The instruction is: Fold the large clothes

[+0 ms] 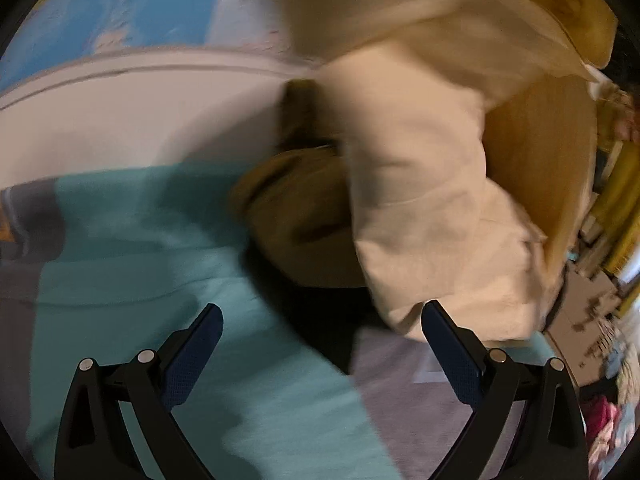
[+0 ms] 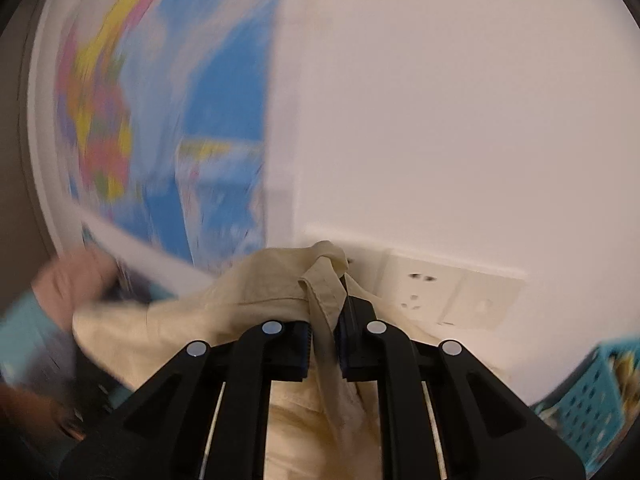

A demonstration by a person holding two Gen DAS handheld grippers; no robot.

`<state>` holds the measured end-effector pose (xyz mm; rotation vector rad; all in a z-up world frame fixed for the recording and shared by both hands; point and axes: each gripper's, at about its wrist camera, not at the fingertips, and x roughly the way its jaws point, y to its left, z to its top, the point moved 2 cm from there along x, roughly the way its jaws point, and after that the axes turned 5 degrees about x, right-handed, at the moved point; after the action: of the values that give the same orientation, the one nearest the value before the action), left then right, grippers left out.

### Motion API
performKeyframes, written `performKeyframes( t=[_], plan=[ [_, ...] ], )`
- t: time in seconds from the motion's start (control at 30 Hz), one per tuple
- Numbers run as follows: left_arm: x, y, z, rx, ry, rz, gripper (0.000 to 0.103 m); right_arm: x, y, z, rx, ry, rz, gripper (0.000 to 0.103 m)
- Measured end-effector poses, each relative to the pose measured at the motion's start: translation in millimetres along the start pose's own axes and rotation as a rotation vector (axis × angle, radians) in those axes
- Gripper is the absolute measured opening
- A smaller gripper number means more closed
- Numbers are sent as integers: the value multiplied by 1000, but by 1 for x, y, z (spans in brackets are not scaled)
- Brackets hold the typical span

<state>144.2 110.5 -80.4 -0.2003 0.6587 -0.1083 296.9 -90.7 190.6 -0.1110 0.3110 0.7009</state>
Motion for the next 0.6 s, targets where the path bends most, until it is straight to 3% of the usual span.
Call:
performKeyframes(
  t=[0.13,0.2,0.23,0.27,0.3,0.33,0.37,0.53,0.6],
  plan=[
    [-1,-25,-3,83,-73,-146,96,-19,-10,-3,72,-34,14,10],
    [8,-40,-2,142,-69,-155,96,-30,-11,-5,85,-45,22,10],
    [17,-43,3,168,-58,-144,89,-37,-11,-6,97,-50,26,10],
    [23,-44,5,165,-53,-148,61,-48,-13,-8,96,-60,18,10],
    [34,-40,12,138,-28,-151,41,-53,-16,-10,99,-70,10,10],
    [42,-37,19,109,-4,-174,9,-66,-19,-9,100,-86,3,10],
    [44,-36,26,88,6,-196,3,-82,-20,-7,115,-110,-5,9],
    [-1,-39,68,79,-127,-285,3,-167,-20,21,101,-228,-47,8],
    [-33,-50,91,134,-217,-287,3,-210,-13,40,88,-291,-51,8]
  ],
)
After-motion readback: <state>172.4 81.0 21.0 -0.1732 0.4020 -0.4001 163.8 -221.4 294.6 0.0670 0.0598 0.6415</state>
